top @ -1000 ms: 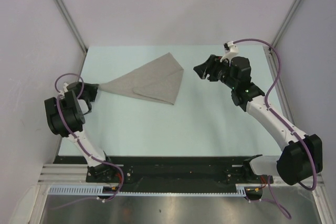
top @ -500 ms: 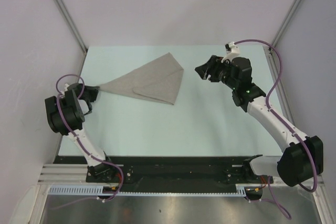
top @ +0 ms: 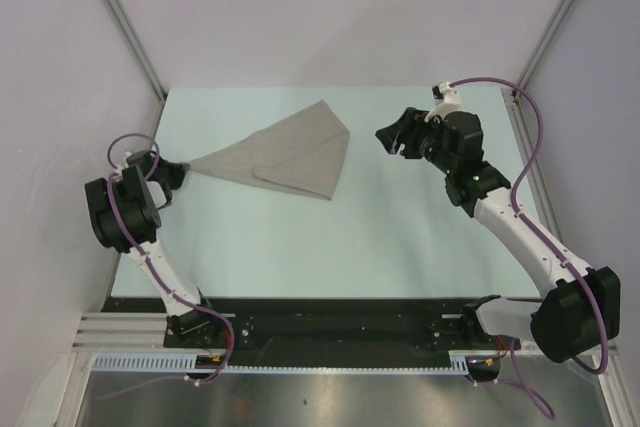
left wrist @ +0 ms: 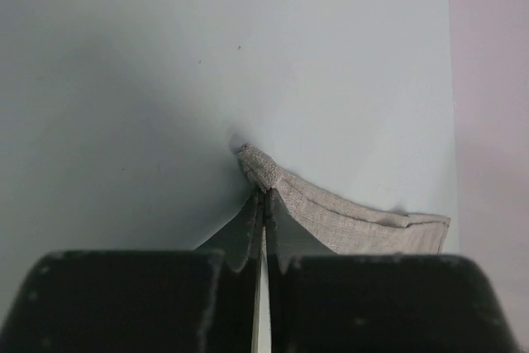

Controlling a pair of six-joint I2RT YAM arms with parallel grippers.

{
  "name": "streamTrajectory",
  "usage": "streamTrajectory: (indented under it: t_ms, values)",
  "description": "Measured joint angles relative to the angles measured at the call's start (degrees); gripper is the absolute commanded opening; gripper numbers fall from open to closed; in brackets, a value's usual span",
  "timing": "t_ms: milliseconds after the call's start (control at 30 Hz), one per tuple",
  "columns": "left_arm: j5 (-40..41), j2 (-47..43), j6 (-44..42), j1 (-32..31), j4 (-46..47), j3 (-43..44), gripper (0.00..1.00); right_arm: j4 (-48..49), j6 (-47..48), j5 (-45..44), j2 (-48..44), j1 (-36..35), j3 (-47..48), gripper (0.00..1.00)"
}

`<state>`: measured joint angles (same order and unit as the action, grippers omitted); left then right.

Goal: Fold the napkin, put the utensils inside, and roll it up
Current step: Fold the napkin

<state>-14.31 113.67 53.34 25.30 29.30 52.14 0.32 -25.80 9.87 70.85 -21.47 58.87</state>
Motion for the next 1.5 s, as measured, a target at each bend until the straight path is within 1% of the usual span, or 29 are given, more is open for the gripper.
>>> streamTrajectory:
  t_ms: [133,333,433,533,700,833,933,1000,1200,1500]
  values:
    - [-0.5,0.24,-1.22,0.0,-1.4,1.11,0.0,-0.07,0.07,-0.52,-0.59,0.07,-0.55,0.65]
    - [-1.18,0.22,-4.33,-0.28,-0.98,1.14,0.0,-0.55,0.2,-0.87,-0.79,0.2,-0.94,0.65]
    - [-1.16,-0.09,-6.73,-1.16,-0.79,1.14,0.0,-0.59,0.39,-1.03,-0.79,0.22,-0.94,0.65]
    - [-1.2,-1.22,-9.53,-3.45,-0.72,1.14,0.0,-0.66,0.46,-1.03,-0.79,0.22,-0.94,0.65]
    - [-2.01,-6.23,-14.84,-10.64,-0.7,1.14,0.0,-0.76,0.63,-0.98,-0.79,0.22,-0.94,0.65]
    - [-2.73,-10.78,-19.23,-18.6,-0.42,1.14,0.0,-0.87,0.61,-0.52,-0.76,0.22,-0.94,0.65]
    - [-3.56,-12.11,-21.94,-24.63,0.04,1.14,0.0,-0.92,0.61,-0.26,-0.76,0.22,-0.98,0.65]
    - [-4.22,-12.11,-23.58,-28.33,-0.22,1.14,0.0,-0.92,0.61,-0.09,-0.76,0.22,-1.16,0.65]
    - [-5.62,-10.64,-27.76,-36.74,-1.22,1.14,0.0,-0.98,0.61,0.17,-0.76,0.22,-2.23,0.65]
    - [-6.54,-7.34,-32.46,-46.56,-2.97,1.57,0.0,-2.25,0.61,0.72,-0.76,0.22,-2.64,0.65]
